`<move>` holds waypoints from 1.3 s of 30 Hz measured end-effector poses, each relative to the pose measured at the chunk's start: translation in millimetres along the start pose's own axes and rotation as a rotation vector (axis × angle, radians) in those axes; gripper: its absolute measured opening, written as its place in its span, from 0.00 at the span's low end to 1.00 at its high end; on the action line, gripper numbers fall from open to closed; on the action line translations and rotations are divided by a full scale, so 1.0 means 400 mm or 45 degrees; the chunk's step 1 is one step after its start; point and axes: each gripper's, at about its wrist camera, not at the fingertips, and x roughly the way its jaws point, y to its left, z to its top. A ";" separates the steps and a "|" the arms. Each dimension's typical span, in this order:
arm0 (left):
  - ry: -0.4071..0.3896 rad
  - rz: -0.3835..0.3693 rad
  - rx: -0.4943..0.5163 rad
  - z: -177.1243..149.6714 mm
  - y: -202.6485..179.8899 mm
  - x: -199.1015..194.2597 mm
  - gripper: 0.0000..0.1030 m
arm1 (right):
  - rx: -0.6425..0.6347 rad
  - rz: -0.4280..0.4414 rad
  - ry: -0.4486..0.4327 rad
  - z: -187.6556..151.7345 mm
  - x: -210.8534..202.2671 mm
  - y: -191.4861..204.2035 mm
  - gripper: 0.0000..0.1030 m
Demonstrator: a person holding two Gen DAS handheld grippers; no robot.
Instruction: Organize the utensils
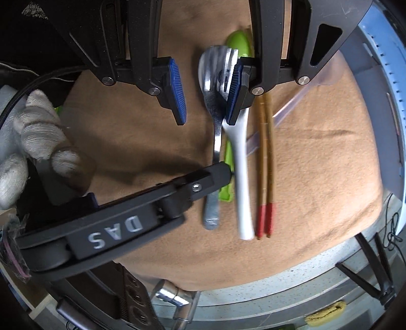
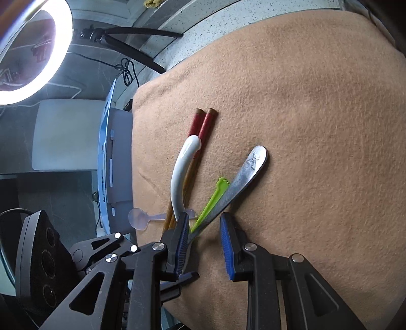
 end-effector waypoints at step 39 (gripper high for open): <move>-0.376 -0.003 -0.437 -0.206 -0.001 -0.086 0.29 | -0.192 0.003 0.153 -0.036 0.021 0.003 0.23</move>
